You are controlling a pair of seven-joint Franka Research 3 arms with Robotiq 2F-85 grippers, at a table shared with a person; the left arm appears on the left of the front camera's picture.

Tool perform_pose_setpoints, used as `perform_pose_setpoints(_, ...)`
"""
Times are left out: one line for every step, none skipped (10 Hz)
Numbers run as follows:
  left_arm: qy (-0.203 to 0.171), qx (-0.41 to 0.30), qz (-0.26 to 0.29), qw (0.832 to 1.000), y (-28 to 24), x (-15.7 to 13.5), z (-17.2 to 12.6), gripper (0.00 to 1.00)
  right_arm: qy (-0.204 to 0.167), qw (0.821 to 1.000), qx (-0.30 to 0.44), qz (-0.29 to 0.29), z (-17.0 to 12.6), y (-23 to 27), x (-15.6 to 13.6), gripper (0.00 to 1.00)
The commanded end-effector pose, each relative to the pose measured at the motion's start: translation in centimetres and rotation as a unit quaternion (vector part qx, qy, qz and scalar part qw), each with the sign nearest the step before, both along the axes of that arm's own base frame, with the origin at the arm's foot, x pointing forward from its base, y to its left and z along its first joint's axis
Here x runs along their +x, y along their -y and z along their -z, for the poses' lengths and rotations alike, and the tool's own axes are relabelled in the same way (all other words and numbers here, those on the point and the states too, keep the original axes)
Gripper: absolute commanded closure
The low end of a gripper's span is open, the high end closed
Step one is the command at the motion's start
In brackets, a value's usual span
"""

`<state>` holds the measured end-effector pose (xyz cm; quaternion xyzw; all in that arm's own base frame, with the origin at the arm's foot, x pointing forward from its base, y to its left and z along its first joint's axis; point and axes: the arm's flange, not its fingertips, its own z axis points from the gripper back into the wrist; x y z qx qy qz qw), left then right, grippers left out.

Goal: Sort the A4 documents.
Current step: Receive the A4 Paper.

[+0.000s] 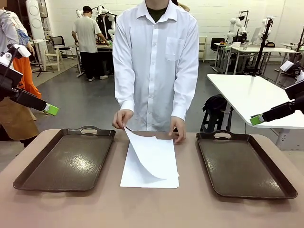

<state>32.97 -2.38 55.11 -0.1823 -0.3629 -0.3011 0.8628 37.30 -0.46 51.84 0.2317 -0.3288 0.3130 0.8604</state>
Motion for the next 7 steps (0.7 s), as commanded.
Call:
perform_pose_setpoints(-0.001, -0.002, 0.002, 1.000, -0.02, 0.05, 0.07, 0.00, 0.000, 1.000, 0.007, -0.006, 0.22, 0.01, 0.16, 0.00)
perform_pose_setpoints(-0.001, -0.002, 0.002, 1.000, -0.02, 0.05, 0.07, 0.00, 0.000, 1.000, 0.007, -0.006, 0.22, 0.01, 0.16, 0.00)
perform_pose_setpoints(-0.001, -0.002, 0.002, 1.000, -0.02, 0.05, 0.07, 0.00, 0.000, 1.000, 0.007, -0.006, 0.22, 0.01, 0.16, 0.00)
perform_pose_setpoints(-0.001, -0.002, 0.002, 1.000, -0.02, 0.05, 0.07, 0.00, 0.000, 1.000, 0.007, -0.006, 0.22, 0.01, 0.16, 0.00)
perform_pose_setpoints(-0.001, -0.002, 0.002, 1.000, -0.02, 0.05, 0.07, 0.00, 0.000, 1.000, 0.007, -0.006, 0.22, 0.01, 0.16, 0.00)
perform_pose_setpoints(-0.001, -0.002, 0.002, 1.000, -0.02, 0.05, 0.07, 0.00, 0.000, 1.000, 0.007, -0.006, 0.22, 0.01, 0.16, 0.00)
perform_pose_setpoints(-0.001, -0.002, 0.002, 1.000, -0.02, 0.05, 0.07, 0.00, 0.000, 1.000, 0.007, -0.006, 0.22, 0.01, 0.16, 0.00)
